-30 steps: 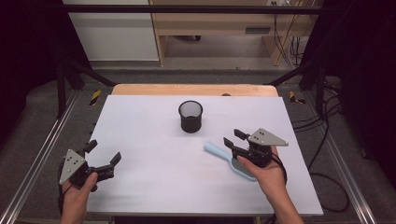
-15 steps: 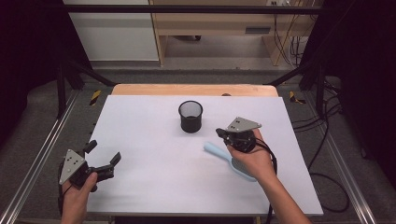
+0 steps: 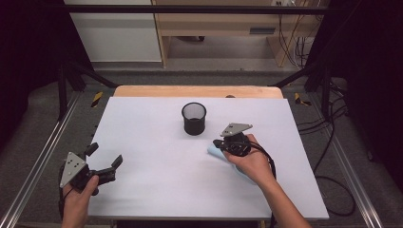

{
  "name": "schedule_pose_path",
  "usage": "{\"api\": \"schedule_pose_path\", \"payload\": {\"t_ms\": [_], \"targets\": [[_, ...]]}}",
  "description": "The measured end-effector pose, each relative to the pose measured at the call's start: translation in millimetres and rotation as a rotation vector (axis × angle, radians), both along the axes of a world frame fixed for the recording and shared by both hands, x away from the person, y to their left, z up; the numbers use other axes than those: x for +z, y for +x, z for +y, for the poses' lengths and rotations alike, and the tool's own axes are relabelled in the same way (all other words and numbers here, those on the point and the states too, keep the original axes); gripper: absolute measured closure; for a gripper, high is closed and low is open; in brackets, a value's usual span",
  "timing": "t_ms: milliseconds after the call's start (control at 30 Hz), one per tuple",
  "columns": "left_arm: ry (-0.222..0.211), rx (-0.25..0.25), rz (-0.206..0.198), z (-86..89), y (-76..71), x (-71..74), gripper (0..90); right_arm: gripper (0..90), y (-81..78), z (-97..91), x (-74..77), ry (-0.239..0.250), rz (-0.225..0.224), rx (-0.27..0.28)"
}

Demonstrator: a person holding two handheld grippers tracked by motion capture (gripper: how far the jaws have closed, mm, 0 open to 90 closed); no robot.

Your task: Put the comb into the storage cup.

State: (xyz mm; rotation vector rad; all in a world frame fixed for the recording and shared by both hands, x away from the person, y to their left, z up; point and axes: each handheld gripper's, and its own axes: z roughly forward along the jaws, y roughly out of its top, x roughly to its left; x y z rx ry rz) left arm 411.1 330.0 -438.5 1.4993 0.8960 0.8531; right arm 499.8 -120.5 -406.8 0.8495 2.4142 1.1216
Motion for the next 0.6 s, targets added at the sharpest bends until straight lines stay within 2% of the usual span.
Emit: {"api": "schedule_pose_path", "payload": {"t_ms": [167, 233, 333, 433, 600], "targets": [[-0.001, 0.001, 0.001, 0.0, -0.6, 0.0, 1.1, 90.0, 3.7, 3.3, -5.9, 0.001, 0.07, 0.016], [-0.001, 0.001, -0.002, 0.5, -0.6, 0.3, 1.2, 90.0, 6.3, 3.4, -9.5, -0.03, 0.077, 0.007], [-0.003, 0.001, 0.001, 0.6, 0.0, 0.0, 1.2, 90.0, 9.1, 3.6, -12.9, -0.035, 0.098, 0.007], [-0.003, -0.001, 0.001, 0.4, 0.3, 0.1, 1.2, 90.0, 10.4, 5.2, -14.7, -0.044, 0.101, 0.011], [-0.001, -0.001, 0.0, 0.2, 0.1, 0.1, 1.2, 90.0, 13.4, 11.0, -22.3, -0.074, 0.158, 0.011]]}}
